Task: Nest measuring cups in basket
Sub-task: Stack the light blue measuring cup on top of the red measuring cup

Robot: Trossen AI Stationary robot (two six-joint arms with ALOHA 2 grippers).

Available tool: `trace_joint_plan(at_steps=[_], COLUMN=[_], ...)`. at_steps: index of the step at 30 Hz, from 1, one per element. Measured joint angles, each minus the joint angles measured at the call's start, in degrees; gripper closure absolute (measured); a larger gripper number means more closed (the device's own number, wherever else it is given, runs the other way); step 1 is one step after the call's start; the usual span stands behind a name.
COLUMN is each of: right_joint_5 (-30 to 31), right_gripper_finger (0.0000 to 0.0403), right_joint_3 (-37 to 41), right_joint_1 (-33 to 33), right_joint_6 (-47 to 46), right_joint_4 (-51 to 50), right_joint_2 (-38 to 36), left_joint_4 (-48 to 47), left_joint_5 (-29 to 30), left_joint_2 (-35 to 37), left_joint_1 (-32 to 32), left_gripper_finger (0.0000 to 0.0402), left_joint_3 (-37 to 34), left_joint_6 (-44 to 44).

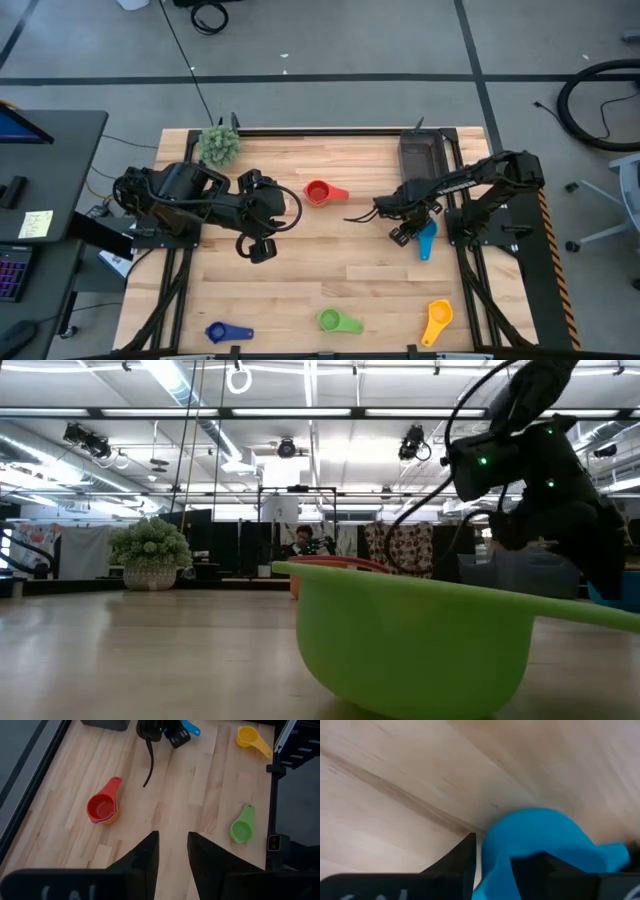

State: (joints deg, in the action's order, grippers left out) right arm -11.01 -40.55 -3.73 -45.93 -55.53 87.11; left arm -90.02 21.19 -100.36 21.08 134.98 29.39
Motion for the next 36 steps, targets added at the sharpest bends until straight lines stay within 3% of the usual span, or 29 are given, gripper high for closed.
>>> trace_joint_plan(at_steps=[3, 7, 15, 30, 36], right_joint_5=[0.0, -0.42, -0.11, 6.26, 9.0], right_gripper_finger=[0.0312, 0.0382, 0.0391, 0.0391, 0.0391], right_joint_3=[1.14, 1.44, -3.05, -33.65, -45.93], right_joint_1=[0.27, 0.82, 2.71, 2.73, 0.99], right_joint_6=[4.43, 6.07, 13.84, 31.72, 37.41], right_joint_4=[2.27, 2.86, 2.09, -8.34, -10.69], right_joint_2=[0.0, -0.21, 0.1, 0.27, 6.82], left_joint_4=[0.0, 0.0, 0.0, 0.0, 0.02], left_joint_5=[0.01, 0.02, 0.2, 0.2, 0.22], left_joint_2=[0.0, 0.0, 0.0, 0.0, 0.0], left_joint_1=[0.0, 0.0, 0.0, 0.0, 0.0], left_gripper_finger=[0.0294, 0.0294, 0.0294, 0.0294, 0.0294], left_joint_3=[0.0, 0.0, 0.0, 0.0, 0.0], left_joint_6=[-0.03, -0.04, -0.04, 1.97, 3.04])
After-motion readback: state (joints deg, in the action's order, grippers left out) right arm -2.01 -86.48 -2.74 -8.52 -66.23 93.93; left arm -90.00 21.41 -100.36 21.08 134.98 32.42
